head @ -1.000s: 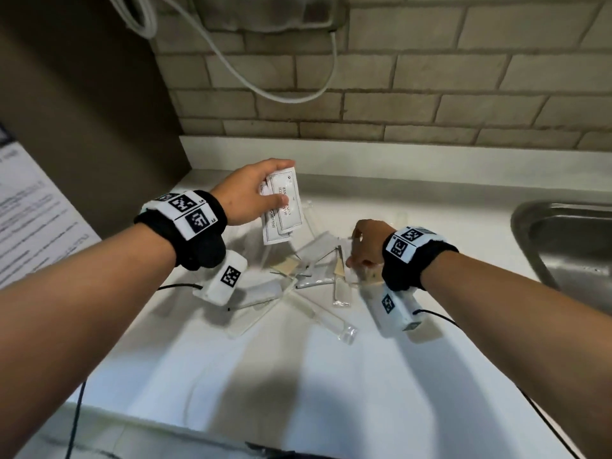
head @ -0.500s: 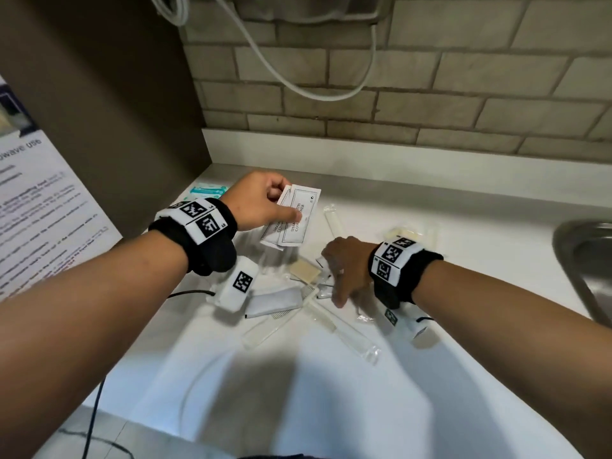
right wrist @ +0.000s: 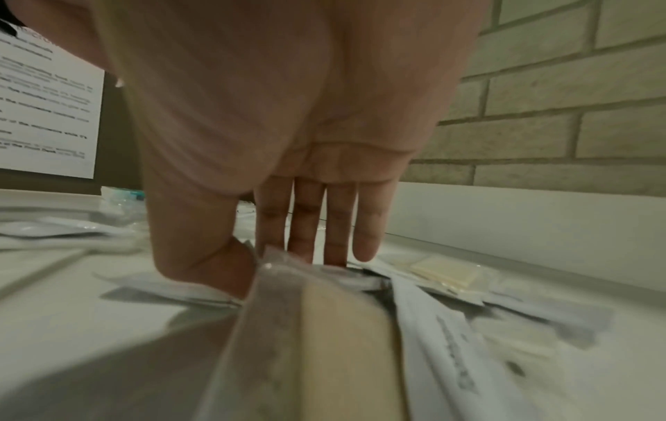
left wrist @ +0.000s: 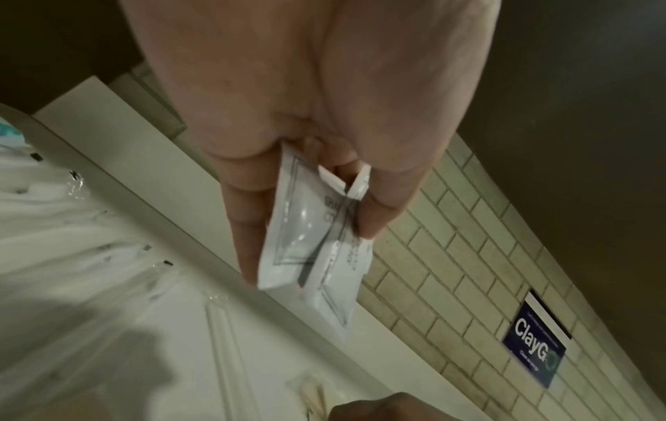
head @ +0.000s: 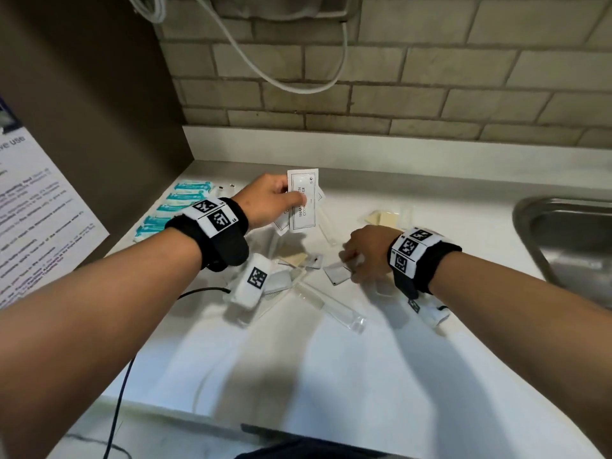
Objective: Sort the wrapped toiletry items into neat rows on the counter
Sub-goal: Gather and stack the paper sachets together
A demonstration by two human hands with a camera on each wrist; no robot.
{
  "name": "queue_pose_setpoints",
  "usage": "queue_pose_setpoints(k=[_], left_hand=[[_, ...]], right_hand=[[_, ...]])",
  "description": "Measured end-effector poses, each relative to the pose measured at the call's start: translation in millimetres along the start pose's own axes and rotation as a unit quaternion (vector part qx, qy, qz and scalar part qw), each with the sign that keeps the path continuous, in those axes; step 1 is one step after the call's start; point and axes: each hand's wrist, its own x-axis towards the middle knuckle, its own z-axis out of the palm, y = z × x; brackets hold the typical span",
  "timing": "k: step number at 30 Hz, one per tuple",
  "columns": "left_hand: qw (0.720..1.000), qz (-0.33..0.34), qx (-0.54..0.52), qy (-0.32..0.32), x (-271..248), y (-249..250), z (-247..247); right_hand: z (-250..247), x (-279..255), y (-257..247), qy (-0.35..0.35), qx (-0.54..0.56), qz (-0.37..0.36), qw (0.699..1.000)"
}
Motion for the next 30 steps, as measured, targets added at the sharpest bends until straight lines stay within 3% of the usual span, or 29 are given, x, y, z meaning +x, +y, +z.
queue_pose_setpoints(k=[7, 11, 14, 20, 30], left_hand=[[0.998, -0.01, 0.026, -0.05, -0.8, 5.0, 21.4], [0.998, -0.02, 0.029, -0.05, -2.5, 3.1, 29.4], [0.998, -0.02, 0.026, -0.047, -2.4, -0.7, 28.3], [0.998, 0.014, 0.041, -0.053, -3.8, -15.0, 17.6], [0.994, 0.005, 0.031, -0.108, -2.3, -21.9, 10.8]], right_hand=[[-7.5, -27.6, 15.3, -0.001, 0.019, -0.03, 0.999], [-17.9, -33.2, 13.7, 0.078, 0.08, -0.033, 0.993], [-27.1, -34.2, 13.9, 0.132, 0.18, -0.01, 0.975], [-34.3, -34.9, 11.4, 0.146, 0.351, 0.007, 0.925], [-35.0, -33.8, 8.1, 0.137, 0.35, -0.008, 0.927]])
